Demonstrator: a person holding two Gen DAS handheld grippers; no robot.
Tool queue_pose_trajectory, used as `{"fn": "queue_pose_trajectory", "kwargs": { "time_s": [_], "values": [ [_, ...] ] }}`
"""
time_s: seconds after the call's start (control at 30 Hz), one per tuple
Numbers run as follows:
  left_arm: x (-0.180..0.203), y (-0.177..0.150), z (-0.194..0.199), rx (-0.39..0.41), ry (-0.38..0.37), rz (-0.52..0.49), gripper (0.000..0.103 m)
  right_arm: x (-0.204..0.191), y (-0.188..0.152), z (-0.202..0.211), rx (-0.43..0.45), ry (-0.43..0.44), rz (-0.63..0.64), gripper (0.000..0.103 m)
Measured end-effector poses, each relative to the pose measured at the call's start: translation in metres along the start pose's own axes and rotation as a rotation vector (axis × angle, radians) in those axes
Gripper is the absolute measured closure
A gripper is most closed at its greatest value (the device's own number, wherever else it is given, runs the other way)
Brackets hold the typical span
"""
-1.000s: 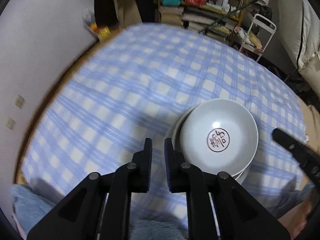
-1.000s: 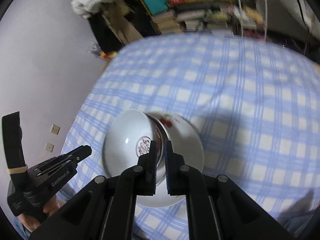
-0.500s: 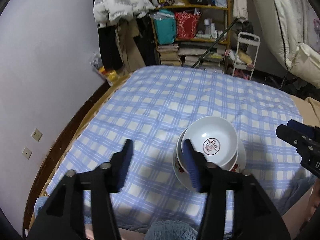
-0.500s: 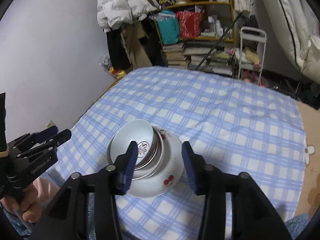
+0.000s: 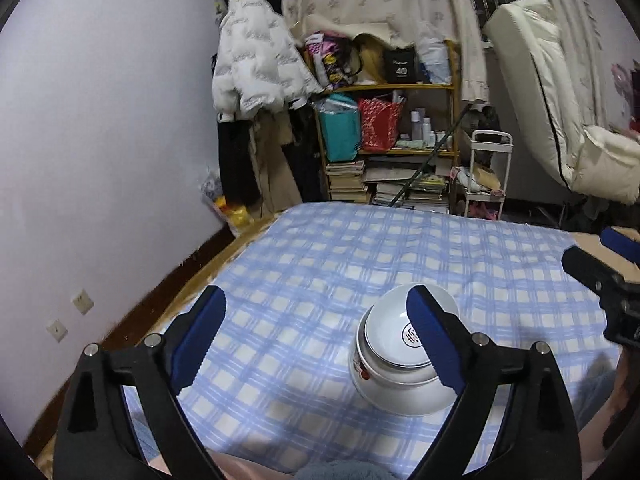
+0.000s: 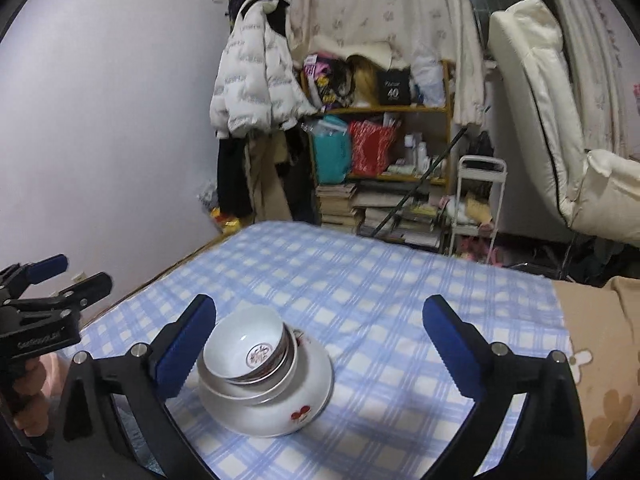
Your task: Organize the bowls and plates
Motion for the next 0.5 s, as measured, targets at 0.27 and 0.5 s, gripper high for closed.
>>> {"fn": "queue_pose_trajectory", "kwargs": {
  "time_s": [0.27,0.5],
  "values": [
    [0.0,-0.003,-0.008,-0.008,-0.014,0.017,0.012,0.001,-0.01,-0.001,0.011,-0.046,0.036,0.0],
    [0.003,-0.006,-0.014,-0.02,-0.009,0.009,0.012,0.001,-0.013,-0.003,0.027,-0.057,0.031,0.0]
  ]
}}
Point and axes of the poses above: each gripper's, at about its wrist camera, not at the fingertips, and z roughly against the way its jaws point, x to its right, y to its top, the point moved 6 cm from there along -z, roughly the way its jaws point, and after that the axes turned 5 degrees about z, right-handed, at the moved point
